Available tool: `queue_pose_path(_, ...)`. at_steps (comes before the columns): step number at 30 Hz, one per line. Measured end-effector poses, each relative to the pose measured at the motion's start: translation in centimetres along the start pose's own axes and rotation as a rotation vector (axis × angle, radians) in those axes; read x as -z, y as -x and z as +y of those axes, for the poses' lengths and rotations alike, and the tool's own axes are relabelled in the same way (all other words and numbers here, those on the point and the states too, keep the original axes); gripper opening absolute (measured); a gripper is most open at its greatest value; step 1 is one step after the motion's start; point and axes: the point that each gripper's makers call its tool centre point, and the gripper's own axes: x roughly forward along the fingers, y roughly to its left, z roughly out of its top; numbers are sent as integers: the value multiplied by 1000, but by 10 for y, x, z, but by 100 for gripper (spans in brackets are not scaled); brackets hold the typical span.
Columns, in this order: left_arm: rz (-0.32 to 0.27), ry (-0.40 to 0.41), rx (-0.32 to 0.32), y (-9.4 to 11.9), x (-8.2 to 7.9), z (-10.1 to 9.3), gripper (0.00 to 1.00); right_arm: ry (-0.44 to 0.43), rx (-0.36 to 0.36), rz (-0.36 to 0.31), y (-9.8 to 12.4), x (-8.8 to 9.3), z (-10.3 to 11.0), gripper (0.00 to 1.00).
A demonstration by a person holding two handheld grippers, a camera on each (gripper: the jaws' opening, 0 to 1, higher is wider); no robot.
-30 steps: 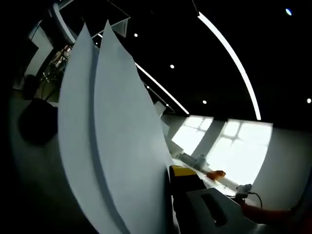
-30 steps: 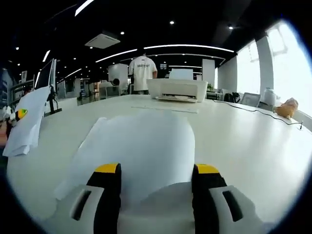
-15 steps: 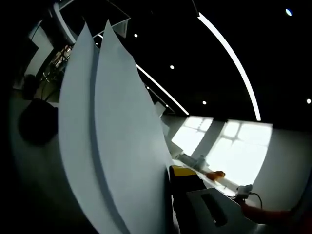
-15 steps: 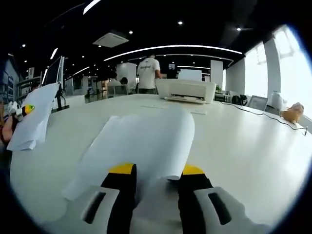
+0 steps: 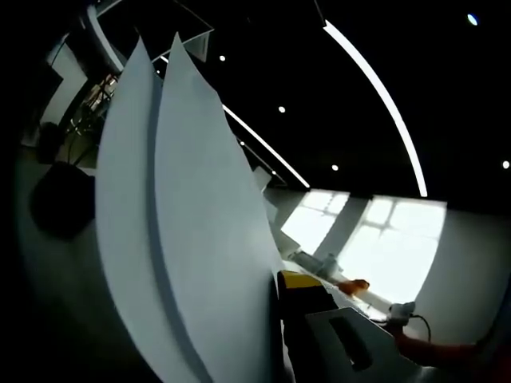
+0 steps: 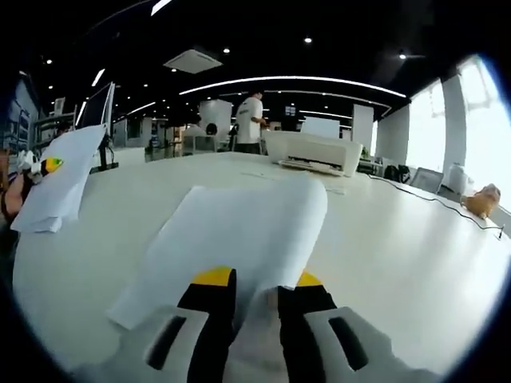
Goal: Organize the stack of printing papers by aligning and flattening the scattered papers on the table
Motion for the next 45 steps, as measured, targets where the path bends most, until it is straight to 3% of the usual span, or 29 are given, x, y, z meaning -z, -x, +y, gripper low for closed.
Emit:
queue_pose_path(4, 0, 2, 0, 0, 0, -1, 9, 102, 6, -7, -1, -3, 4, 11)
queue_pose_path(18, -4, 0, 5, 1, 0, -3, 9, 119, 9, -8, -2, -3, 3, 10)
queue_pose_path(28, -4, -3, 4, 1, 0, -1, 9, 225, 35, -14, -1, -6, 5, 9)
queue_pose_path(35, -4, -3, 4, 1, 0, -1, 9, 201, 30, -7, 0, -5, 3, 9)
queue_pose_path(38, -4, -2, 4, 0, -1, 0, 9, 231, 45, -3, 1, -5, 2, 9)
queue_pose_path(45, 2, -1, 6, -1, 0, 1, 9, 188, 43, 12, 3, -3, -1, 5)
